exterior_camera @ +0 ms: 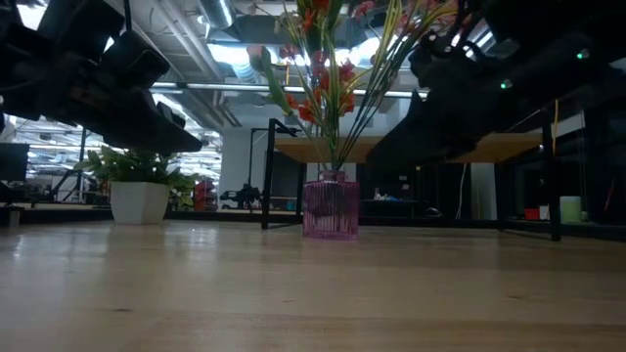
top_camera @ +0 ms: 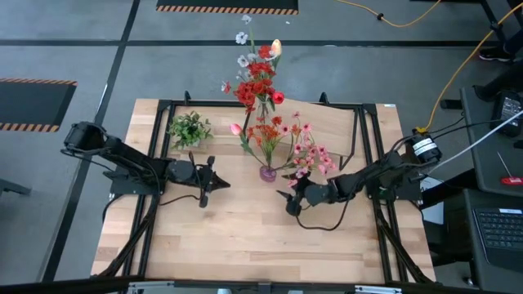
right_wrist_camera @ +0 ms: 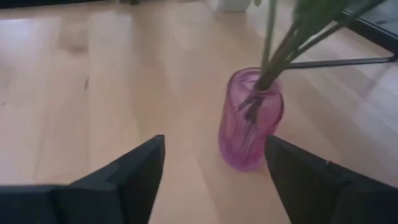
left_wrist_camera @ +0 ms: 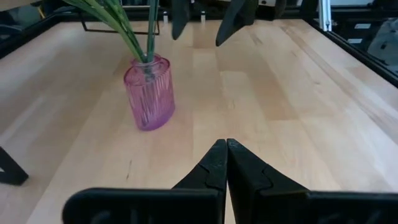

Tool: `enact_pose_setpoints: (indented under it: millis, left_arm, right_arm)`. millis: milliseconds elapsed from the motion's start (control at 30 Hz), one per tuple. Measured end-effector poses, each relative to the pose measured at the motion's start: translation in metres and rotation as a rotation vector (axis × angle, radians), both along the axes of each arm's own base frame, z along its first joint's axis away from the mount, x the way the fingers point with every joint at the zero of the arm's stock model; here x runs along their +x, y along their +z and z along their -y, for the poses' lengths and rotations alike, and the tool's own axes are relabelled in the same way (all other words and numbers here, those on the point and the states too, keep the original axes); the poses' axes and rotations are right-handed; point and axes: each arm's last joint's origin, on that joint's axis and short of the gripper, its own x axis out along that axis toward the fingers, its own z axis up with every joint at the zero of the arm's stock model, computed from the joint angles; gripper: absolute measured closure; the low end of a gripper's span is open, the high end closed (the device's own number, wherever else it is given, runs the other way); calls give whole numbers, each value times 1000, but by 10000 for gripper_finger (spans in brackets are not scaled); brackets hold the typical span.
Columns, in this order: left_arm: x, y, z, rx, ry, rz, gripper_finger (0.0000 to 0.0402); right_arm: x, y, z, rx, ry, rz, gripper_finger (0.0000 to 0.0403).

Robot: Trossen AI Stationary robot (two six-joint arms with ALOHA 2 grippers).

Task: Pick and place flowers into a vace then onto a shelf
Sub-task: Put the purple vase with the flowers on the shelf

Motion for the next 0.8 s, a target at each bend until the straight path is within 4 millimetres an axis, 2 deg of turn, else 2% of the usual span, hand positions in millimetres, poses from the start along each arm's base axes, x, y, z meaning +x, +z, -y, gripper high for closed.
enact_pose_setpoints:
  millis: [167,367,800]
  left_arm:
    - [0,0,-4,25,11,0,399]
    - [0,0,-4,28,13,-3,400]
    - [0,-1,-4,29,12,-6,400]
  right_arm:
    - [2,0,10,-1,-33,0,96]
    - [5,-2,17,1,-58,-1,92]
    - [24,-37,33,38,-83,55,92]
